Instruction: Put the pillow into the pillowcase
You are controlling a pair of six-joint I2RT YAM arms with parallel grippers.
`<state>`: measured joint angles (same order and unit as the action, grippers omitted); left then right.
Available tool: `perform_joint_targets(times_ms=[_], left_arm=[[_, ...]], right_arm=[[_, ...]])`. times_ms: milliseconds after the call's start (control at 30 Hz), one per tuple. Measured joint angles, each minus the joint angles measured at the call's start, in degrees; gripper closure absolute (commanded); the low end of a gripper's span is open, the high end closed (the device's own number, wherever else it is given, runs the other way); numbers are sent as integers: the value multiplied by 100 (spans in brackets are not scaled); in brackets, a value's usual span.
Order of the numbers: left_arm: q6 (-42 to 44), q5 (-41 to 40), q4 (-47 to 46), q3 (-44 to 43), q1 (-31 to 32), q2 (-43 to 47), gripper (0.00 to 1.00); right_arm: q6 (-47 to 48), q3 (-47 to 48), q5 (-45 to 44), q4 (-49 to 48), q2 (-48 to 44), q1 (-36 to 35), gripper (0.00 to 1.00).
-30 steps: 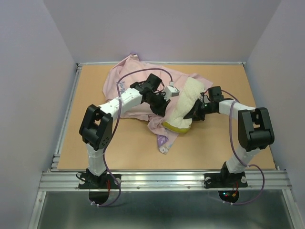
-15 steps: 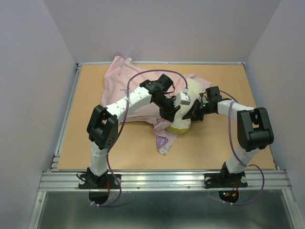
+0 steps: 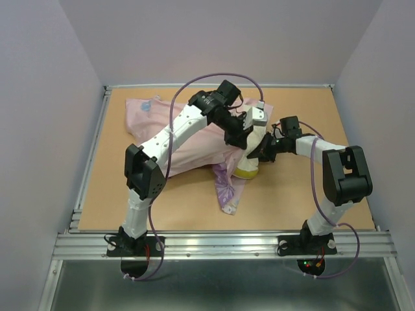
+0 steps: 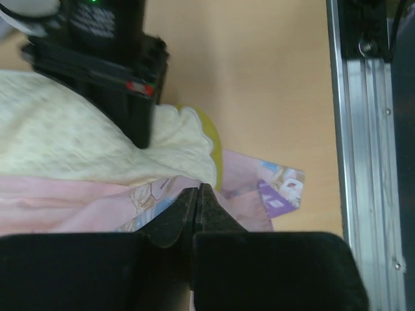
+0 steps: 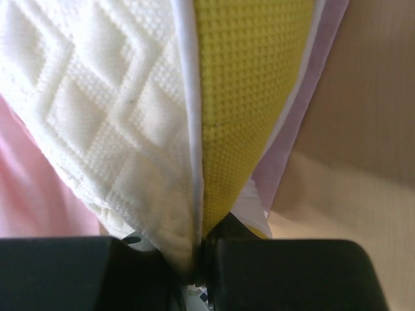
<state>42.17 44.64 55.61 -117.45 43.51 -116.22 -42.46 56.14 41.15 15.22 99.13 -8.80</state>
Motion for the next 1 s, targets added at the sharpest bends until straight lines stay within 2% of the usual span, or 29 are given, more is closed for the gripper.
perform_joint_targets(times_ms=[67, 100, 167, 200, 233, 267, 300, 367, 433, 467, 533, 667, 800, 833, 933, 1000], left_arm=[[-92, 74, -66, -407, -39, -33, 81], [-138, 122, -96, -496, -48, -35, 68], [-164, 170, -140, -479, -48, -33, 56], [-245, 212, -280, -264, -46, -31, 46], [-291, 273, -479, 15, -59, 2, 42], [-461, 339, -761, 411, -114, 90, 34], [-737, 393, -1088, 1034, -199, 251, 31], [-1104, 398, -1338, 1738, -424, 474, 28], [-1467, 188, -1521, 2533, -1071, 940, 23], [-1558, 70, -1620, 2745, -1287, 1113, 23], [-1735, -293, -1681, 3200, -2277, 1775, 24], [-1683, -1222, -1880, 3751, -3786, 2736, 26], [-1663, -2017, -2111, 4374, -3895, 2793, 32], [-1707, -2140, -2164, 4422, -3821, 2476, 36], [-1904, -2297, -2409, 4256, -3628, 1558, 37], [-2046, -2441, -2411, 3790, -3397, 857, 36]], right_arm=[[-42, 0, 4, -96, 0, -24, 99], [-55, 0, 17, -118, 0, -35, 99], [-74, 0, 31, -173, 0, -76, 100], [-70, 0, 26, -203, 0, -101, 100], [-63, 0, 28, -225, 0, -122, 100], [-46, 0, 35, -243, 0, -138, 99], [-11, 0, 68, -256, 0, -168, 100], [42, 0, 133, -310, 0, -205, 99], [107, 0, 149, -378, -4, -299, 99], [118, 0, 149, -378, -7, -313, 100], [181, 0, 138, -378, -13, -319, 99], [326, 0, 105, -372, -57, -319, 100], [514, -7, 4, -343, -175, -319, 100], [566, -9, -42, -308, -243, -317, 100], [719, -83, -109, -236, -459, -256, 100], [826, -133, -129, -144, -595, -168, 99]])
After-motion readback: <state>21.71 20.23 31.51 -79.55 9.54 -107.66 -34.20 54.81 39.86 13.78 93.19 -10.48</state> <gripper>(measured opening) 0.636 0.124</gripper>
